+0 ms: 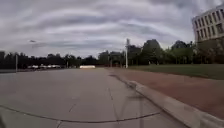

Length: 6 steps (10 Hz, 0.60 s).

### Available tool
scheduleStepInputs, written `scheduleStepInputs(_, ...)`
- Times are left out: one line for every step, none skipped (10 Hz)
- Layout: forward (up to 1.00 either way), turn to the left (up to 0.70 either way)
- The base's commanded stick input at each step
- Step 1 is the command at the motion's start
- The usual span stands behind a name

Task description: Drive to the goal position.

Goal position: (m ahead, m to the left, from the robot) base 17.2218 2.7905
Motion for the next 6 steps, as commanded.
scheduleStepInputs(0.7, 0.0)
scheduleStepInputs(0.7, 0.0)
scheduleStepInputs(0.7, 0.0)
scheduleStepInputs(0.7, 0.0)
scheduleStepInputs(0.7, 0.19)
scheduleStepInputs(0.7, 0.35)
